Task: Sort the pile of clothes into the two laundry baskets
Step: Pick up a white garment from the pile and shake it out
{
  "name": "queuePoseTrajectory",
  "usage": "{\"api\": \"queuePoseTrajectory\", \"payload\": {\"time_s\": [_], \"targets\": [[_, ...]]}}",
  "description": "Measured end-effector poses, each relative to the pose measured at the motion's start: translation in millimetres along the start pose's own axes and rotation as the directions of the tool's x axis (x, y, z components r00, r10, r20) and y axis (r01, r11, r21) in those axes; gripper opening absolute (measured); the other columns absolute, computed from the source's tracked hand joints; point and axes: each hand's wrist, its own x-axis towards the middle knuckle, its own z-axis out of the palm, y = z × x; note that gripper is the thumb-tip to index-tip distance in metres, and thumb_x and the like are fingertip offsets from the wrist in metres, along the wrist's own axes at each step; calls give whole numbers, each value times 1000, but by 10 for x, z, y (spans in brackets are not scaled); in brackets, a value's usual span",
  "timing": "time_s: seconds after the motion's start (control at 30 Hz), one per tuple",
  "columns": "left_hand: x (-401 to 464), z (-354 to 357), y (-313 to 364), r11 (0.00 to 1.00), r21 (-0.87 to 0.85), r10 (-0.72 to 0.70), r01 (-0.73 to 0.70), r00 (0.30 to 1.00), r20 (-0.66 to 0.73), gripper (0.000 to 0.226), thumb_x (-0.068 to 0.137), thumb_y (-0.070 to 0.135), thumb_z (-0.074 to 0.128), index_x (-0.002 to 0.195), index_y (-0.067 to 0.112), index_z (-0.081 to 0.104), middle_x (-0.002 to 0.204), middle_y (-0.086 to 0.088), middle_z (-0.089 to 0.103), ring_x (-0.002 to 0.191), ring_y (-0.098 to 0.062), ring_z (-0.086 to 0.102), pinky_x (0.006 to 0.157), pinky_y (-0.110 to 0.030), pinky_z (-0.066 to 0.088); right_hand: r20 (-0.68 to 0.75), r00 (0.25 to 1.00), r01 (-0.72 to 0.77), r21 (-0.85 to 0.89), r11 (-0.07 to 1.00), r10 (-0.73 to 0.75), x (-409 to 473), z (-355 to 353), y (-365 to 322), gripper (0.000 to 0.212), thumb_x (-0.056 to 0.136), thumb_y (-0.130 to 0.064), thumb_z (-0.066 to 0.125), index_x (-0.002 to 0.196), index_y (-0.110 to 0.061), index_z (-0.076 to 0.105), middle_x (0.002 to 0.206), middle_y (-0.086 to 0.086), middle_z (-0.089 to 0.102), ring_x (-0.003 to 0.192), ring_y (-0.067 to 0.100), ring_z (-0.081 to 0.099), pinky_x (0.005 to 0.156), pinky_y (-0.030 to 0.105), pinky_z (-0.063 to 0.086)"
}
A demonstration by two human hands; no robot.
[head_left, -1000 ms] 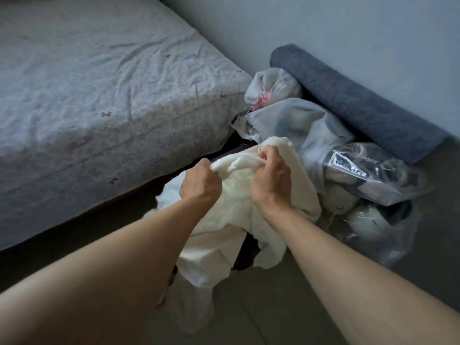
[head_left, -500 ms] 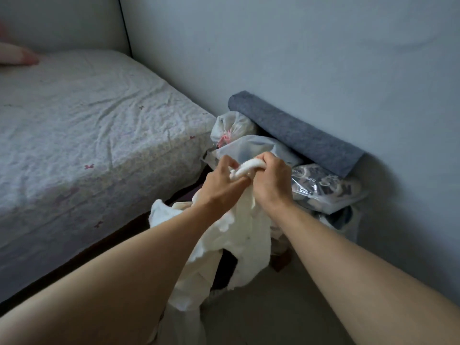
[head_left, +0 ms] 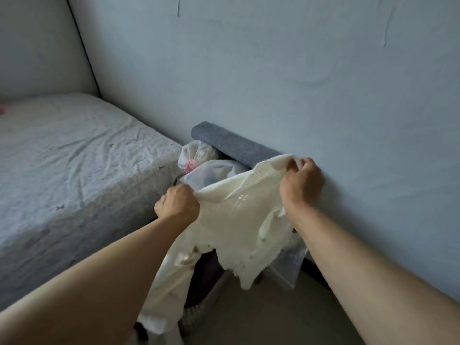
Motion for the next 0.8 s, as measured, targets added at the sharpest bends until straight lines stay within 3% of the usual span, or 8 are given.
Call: {"api": "queuePoseTrajectory", "payload": {"time_s": [0.2, 0.33, 0.47, 0.53, 0.6, 0.67, 0.73, 0.8], "targets": [[-518, -141, 754, 976, -191, 118, -103, 991, 66, 32, 92, 18, 41, 115, 8, 62, 121, -15, 61, 111, -32, 57, 92, -39, 48, 69, 983, -168, -37, 985, 171, 144, -659, 118, 37, 94, -16, 40, 122, -1, 58, 128, 21, 57, 119, 36, 54, 101, 43, 43], [-902, -193, 1253, 965, -203, 175, -163, 984, 40, 32, 94, 14, 41, 121, 3, 56, 126, -16, 57, 117, -31, 54, 87, -35, 43, 47, 978, -195, -118, 974, 201, 184, -1174, 302, 38, 96, -18, 37, 125, -4, 56, 130, 17, 57, 118, 36, 55, 99, 43, 46], [-1328, -216, 1714, 964, -178, 204, -199, 979, 10, 35, 98, 17, 42, 130, 5, 51, 133, -14, 54, 124, -30, 50, 83, -32, 39, 34, 973, -223, -142, 964, 230, 216, -1720, 643, 34, 92, -16, 41, 115, -3, 62, 121, 18, 62, 110, 37, 59, 91, 39, 47], [-1505, -121, 1912, 942, -235, 259, -238, 964, 61, 32, 95, 12, 44, 121, -1, 56, 118, -18, 62, 109, -32, 60, 77, -28, 46, 107, 958, -254, -110, 961, 266, 204, -1872, 764, 34, 91, -15, 42, 115, -4, 62, 120, 19, 62, 109, 36, 60, 93, 40, 50], [-1728, -1, 2126, 917, -330, 280, -222, 950, 139, 24, 91, 5, 46, 105, -4, 63, 79, -15, 64, 65, -27, 64, 44, -20, 47, 190, 940, -279, -49, 959, 284, 168, -2038, 876, 34, 89, -12, 40, 115, -7, 62, 119, 18, 63, 107, 35, 61, 90, 45, 53], [-2001, 103, 2322, 897, -412, 268, -162, 940, 213, 19, 88, 0, 46, 93, -3, 64, 59, -11, 54, 42, -20, 53, 28, -17, 37, 285, 918, -297, 39, 954, 274, 117, -2238, 991, 34, 90, -10, 37, 111, -9, 63, 114, 16, 63, 101, 34, 62, 82, 48, 57], [-2261, 188, 2479, 869, -462, 319, -174, 913, 256, 18, 88, 0, 45, 87, -2, 63, 58, -11, 54, 40, -18, 52, 28, -17, 38, 403, 879, -323, 108, 940, 255, 63, -2431, 1098, 28, 93, -10, 37, 105, -11, 62, 110, 14, 64, 96, 31, 63, 75, 46, 58], [-2493, 294, 2634, 844, -492, 384, -214, 881, 277, 19, 89, 0, 44, 87, -2, 63, 61, -10, 55, 44, -18, 54, 39, -24, 47, 513, 834, -292, 100, 951, 203, 7, -2680, 1213, 20, 91, -17, 45, 102, -14, 62, 107, 13, 67, 94, 28, 65, 77, 44, 57]]}}
